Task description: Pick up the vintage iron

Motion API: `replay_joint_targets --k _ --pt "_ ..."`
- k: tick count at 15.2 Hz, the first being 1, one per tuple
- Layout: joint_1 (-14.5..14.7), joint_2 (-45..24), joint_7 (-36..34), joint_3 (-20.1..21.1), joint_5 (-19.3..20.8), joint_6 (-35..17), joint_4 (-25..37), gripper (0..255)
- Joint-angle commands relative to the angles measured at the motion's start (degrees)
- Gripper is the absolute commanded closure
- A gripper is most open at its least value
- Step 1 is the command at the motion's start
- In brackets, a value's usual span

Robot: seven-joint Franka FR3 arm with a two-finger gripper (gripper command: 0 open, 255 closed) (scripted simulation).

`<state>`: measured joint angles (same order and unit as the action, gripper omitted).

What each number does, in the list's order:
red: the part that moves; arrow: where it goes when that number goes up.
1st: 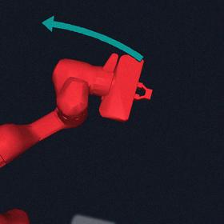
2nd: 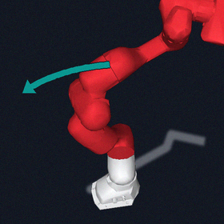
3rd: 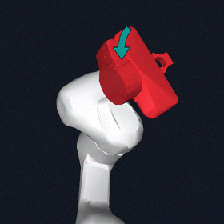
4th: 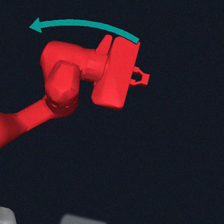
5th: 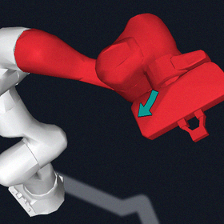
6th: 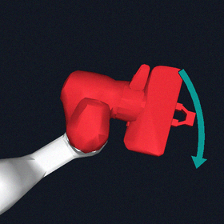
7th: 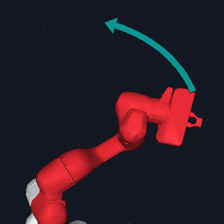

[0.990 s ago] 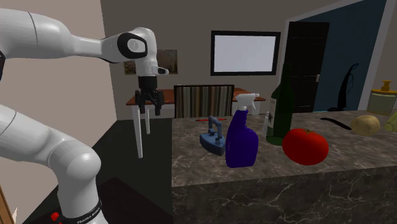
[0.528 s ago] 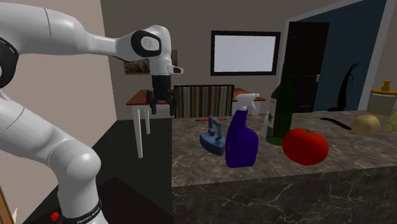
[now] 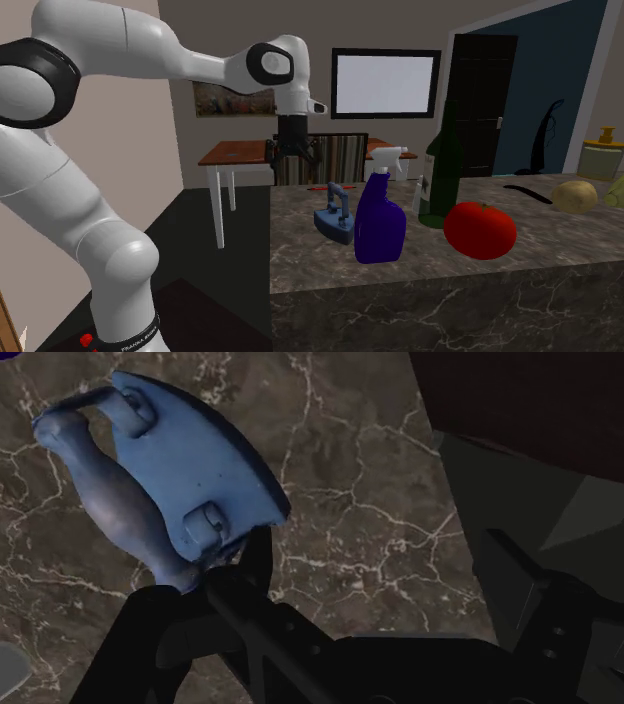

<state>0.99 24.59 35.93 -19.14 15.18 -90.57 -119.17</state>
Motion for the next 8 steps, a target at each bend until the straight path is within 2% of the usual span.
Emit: replay_joint_targets --k 1,6,8 --pt "0.34 -4.68 5.41 -2.50 0.01 -0.40 4.46 0" --pt "0.42 -16.15 18.27 -7.58 -2.01 -0.70 15.68 0" --pt "0.26 -16.59 18.70 -7.70 -2.12 -1.46 15.35 0"
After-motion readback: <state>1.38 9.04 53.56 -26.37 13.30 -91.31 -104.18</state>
